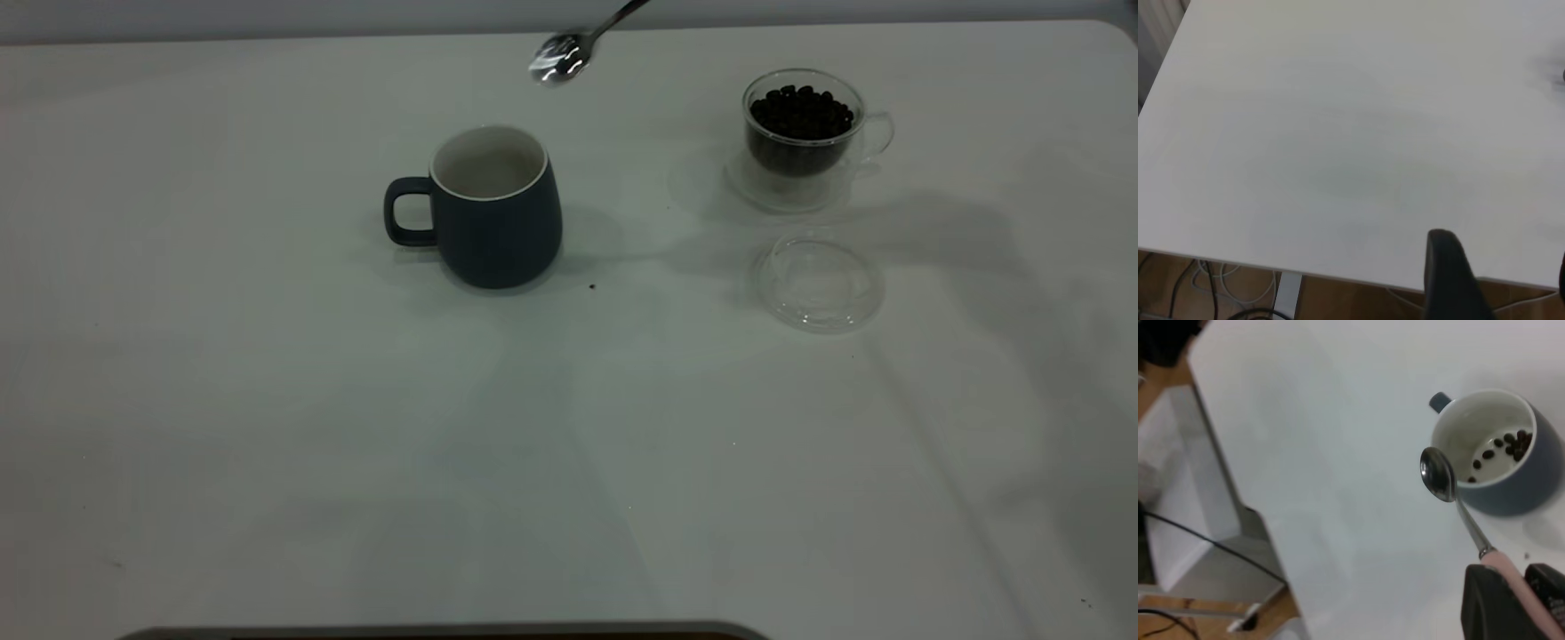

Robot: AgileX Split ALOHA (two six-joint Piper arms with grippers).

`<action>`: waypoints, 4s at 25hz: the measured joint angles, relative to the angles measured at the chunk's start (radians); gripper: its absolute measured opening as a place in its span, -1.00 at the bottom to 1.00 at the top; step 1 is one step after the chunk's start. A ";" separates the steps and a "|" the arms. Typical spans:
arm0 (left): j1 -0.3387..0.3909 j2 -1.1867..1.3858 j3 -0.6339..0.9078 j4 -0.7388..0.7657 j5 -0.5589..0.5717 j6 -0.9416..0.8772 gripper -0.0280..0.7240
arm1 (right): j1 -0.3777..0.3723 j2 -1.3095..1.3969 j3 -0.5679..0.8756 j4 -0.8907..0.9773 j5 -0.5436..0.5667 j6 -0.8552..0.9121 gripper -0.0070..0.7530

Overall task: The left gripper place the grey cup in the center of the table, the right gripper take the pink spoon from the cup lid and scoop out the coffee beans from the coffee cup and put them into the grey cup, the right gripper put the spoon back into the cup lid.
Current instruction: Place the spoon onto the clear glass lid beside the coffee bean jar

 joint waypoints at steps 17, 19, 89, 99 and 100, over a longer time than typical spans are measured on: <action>0.000 0.000 0.000 0.000 0.000 0.000 0.27 | -0.392 0.022 0.369 0.015 -0.084 -0.115 -0.73; 0.000 0.000 0.000 0.000 0.000 0.000 0.27 | -0.393 0.074 0.369 0.041 -0.088 -0.120 -0.73; 0.000 0.000 0.000 0.000 0.000 0.000 0.27 | -0.429 0.396 0.360 0.344 -0.176 -0.273 -0.52; 0.000 0.000 0.000 0.000 0.000 0.000 0.27 | -0.429 0.403 0.360 0.344 -0.221 -0.297 0.07; 0.000 0.000 0.000 0.000 0.000 0.000 0.27 | -0.429 0.403 0.360 0.347 -0.221 -0.302 0.09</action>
